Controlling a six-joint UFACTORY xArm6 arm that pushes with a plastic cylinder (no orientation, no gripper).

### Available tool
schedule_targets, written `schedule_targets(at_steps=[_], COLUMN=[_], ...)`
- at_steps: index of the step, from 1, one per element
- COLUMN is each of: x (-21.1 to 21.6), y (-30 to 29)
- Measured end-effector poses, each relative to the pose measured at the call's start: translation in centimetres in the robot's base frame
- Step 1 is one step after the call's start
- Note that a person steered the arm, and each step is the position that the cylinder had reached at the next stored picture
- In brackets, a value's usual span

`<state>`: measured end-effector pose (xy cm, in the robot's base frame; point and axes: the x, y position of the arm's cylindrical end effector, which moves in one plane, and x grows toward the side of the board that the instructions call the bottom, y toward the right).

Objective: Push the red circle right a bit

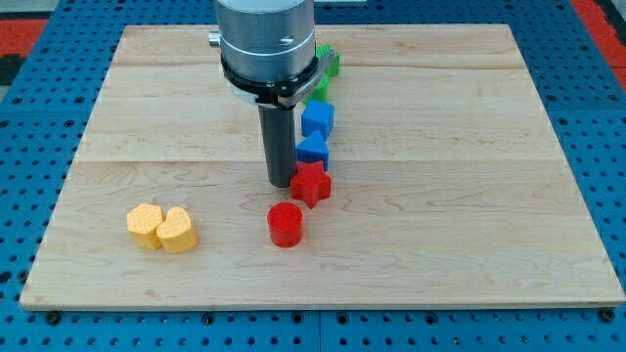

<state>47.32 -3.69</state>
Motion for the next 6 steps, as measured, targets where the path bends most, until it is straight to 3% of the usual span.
schedule_targets(at_steps=[1,2,3,5,6], x=[0.0,0.1,3.2,5.5,5.8], y=[0.1,-6.6,-7.8,-0.4,0.2])
